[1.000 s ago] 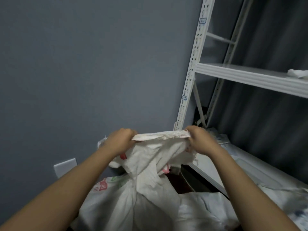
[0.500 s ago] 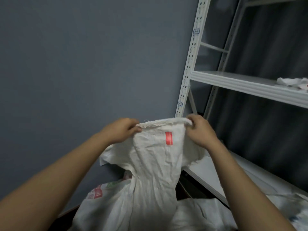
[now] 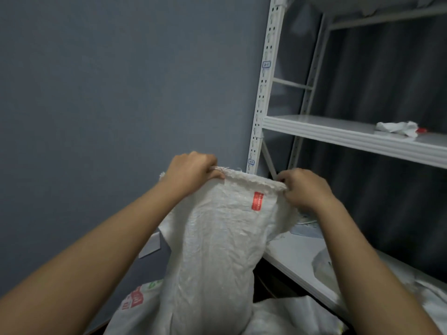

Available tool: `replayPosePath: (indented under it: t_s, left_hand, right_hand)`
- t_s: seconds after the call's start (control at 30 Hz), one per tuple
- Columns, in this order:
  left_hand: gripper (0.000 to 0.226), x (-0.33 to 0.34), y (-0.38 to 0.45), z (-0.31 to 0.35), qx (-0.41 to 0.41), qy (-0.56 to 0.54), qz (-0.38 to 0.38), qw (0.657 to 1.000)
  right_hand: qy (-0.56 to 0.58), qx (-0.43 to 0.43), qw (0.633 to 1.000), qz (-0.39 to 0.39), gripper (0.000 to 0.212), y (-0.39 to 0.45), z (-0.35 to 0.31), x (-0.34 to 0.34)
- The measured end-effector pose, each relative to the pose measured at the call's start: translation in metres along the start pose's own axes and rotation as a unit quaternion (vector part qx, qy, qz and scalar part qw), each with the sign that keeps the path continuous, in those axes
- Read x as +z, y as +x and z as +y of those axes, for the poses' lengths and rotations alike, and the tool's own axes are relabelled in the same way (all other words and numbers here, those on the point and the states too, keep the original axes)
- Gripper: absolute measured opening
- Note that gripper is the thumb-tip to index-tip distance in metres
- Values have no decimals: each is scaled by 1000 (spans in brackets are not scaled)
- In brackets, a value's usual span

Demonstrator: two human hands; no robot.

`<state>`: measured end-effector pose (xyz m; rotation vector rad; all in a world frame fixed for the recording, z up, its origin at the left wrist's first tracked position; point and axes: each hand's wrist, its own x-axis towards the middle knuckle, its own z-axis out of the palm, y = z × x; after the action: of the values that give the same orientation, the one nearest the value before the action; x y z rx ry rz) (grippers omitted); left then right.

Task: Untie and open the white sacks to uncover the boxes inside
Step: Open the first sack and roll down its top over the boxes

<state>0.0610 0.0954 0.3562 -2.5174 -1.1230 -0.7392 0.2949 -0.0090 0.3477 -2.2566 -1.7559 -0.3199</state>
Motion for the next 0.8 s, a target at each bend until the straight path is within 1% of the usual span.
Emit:
replayPosePath:
  t_s: [0.03, 0.07, 0.1, 0.13, 0.17, 0.2, 0.23, 0.27, 0.33, 0.37, 0.4, 0.43, 0.5, 0.53, 0.57, 0.63, 0.67, 0.7, 0.73, 0.77, 0.8]
  left_hand:
    - [44, 1, 1, 5, 4, 0, 1, 1000]
    - [45, 3, 2, 10, 8, 3, 1, 1000]
    - [45, 5, 2, 14, 12, 9, 2, 1000]
    - [45, 6, 2, 16, 19, 14, 4, 1000]
    - [46, 6, 1, 17, 29, 13, 5, 999]
    - [46, 5, 0, 17, 41, 3, -4, 999]
    - [47, 5, -2, 13, 54, -11, -27, 998]
    - [47, 5, -4, 9, 62, -19, -64, 996]
    - [47, 7, -8, -9, 69, 7, -169, 983]
    - [44, 9, -11, -21, 66, 24, -214, 974]
    - [40, 11, -13, -33, 57, 18, -239, 969]
    - [35, 11, -15, -43, 48, -20, -236, 970]
    - [28, 9, -17, -53, 35, -89, -175, 980]
    - [26, 5, -16, -51, 41, -83, -145, 985]
    - [25, 1, -14, -46, 52, -60, -125, 989]
    - [27, -6, -9, -35, 77, -10, -106, 991]
    - [29, -9, -7, -32, 87, 7, -106, 991]
    - [30, -11, -6, -32, 90, 22, -108, 990]
    - [32, -14, -4, -34, 90, 42, -104, 990]
    - [34, -19, -3, -39, 88, 63, -94, 990]
    - [36, -23, -2, -42, 83, 82, -85, 990]
  right_hand:
    - [60, -37, 997, -14, 53, -3, -6, 2]
    - [143, -76, 986, -34, 65, -7, -17, 3]
    - [212, -108, 970, -47, 70, -10, -29, 6]
    - [245, -134, 959, -53, 65, -11, -40, 11]
    - [232, -156, 959, -36, 52, -11, -48, 16]
    - [200, -168, 965, 4, 35, -9, -50, 21]
    - [185, -172, 966, 54, 26, -9, -48, 24]
    - [194, -171, 961, 99, 27, -8, -41, 27]
    - [233, -160, 945, 166, 29, -8, -23, 26]
    - [246, -143, 941, 181, 27, -8, -13, 25]
    - [252, -121, 943, 181, 24, -8, -3, 23]
    - [249, -99, 949, 167, 23, -8, 6, 23]
    - [202, -71, 972, 101, 22, -8, 14, 20]
    - [188, -71, 978, 64, 19, -7, 12, 18]
    - [191, -80, 978, 27, 21, -5, 6, 17]
    - [203, -106, 972, -59, 46, 1, -12, 20]
    - [196, -126, 967, -99, 46, 4, -20, 23]
    - [197, -148, 962, -113, 38, 5, -26, 27]
    - [222, -160, 957, -92, 26, 7, -29, 27]
    - [265, -158, 950, -45, 20, 9, -28, 25]
    - [309, -144, 940, 0, 19, 9, -25, 22]
